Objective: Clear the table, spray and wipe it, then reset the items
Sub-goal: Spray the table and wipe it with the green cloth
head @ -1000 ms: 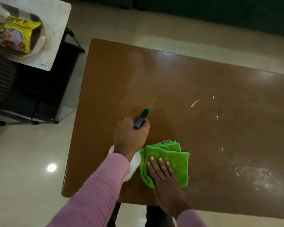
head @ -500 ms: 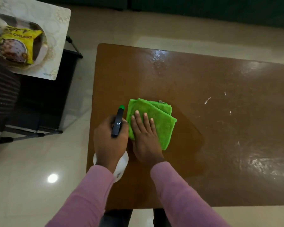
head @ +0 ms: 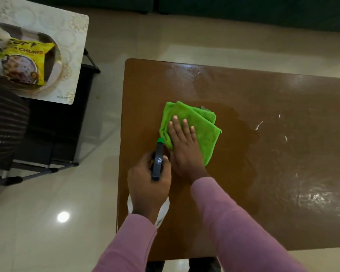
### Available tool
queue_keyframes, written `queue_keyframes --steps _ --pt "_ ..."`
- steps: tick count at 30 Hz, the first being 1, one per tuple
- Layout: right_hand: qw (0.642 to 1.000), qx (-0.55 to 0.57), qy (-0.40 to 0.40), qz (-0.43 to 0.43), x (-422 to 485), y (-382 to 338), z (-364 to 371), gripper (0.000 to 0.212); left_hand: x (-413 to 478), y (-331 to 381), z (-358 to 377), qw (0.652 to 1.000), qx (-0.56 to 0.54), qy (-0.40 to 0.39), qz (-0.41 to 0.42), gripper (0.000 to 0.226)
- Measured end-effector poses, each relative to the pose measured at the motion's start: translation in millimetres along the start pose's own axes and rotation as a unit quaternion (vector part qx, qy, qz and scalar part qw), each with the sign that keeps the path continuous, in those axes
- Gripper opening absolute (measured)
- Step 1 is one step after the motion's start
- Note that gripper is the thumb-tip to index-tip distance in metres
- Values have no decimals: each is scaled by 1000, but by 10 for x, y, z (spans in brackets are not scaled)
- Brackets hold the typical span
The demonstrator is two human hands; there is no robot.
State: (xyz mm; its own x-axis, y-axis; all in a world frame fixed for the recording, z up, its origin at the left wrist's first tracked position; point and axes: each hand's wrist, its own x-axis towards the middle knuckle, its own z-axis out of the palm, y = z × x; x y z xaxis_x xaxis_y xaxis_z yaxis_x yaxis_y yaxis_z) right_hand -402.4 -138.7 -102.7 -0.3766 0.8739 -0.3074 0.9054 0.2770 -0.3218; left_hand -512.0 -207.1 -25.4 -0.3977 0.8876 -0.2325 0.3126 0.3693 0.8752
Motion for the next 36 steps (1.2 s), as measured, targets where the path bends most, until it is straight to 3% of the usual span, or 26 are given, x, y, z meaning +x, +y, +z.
queue_keyframes --steps 2,5,7,9,13,15,18,20,22,24,28,30,32,36 --pt "999 5 32 36 2 353 -125 73 -8 5 0 1000 -8 -10 0 18" --pt "971 33 89 218 89 971 -408 59 -12 6 24 1000 -15 -16 -7 15" --pt "949 63 98 292 297 1067 -519 59 -12 3 35 1000 -16 -15 -3 17" --pt "955 45 92 280 514 835 -470 59 -21 17 43 1000 -15 -15 -1 16" --pt "998 -22 27 60 623 169 -202 65 -25 53 21 1000 5 -19 -11 15" --pt "999 -36 16 6 595 280 -256 68 -12 46 12 1000 3 -19 -20 19" --pt "989 -19 70 128 636 848 -494 60 13 48 -6 1000 -16 -16 -21 18" --pt "962 21 87 257 744 1162 -694 59 14 63 -19 1000 -25 -10 -8 16" --pt "942 48 91 320 978 1138 -783 61 2 63 -26 1000 -26 -7 1 18" --pt "950 41 87 296 1211 824 -729 63 -31 59 -10 1000 -21 -7 8 19" --pt "995 -23 51 87 1393 93 -410 65 -69 79 10 1000 -25 -19 -5 20" --pt "997 -44 43 44 1358 183 -442 65 -72 91 24 999 -41 -22 -22 22" --pt "993 -41 69 89 1302 531 -560 64 -78 92 26 998 -50 -24 -27 22" --pt "954 33 92 284 1166 1188 -832 59 -74 72 5 999 -43 -19 -17 21"
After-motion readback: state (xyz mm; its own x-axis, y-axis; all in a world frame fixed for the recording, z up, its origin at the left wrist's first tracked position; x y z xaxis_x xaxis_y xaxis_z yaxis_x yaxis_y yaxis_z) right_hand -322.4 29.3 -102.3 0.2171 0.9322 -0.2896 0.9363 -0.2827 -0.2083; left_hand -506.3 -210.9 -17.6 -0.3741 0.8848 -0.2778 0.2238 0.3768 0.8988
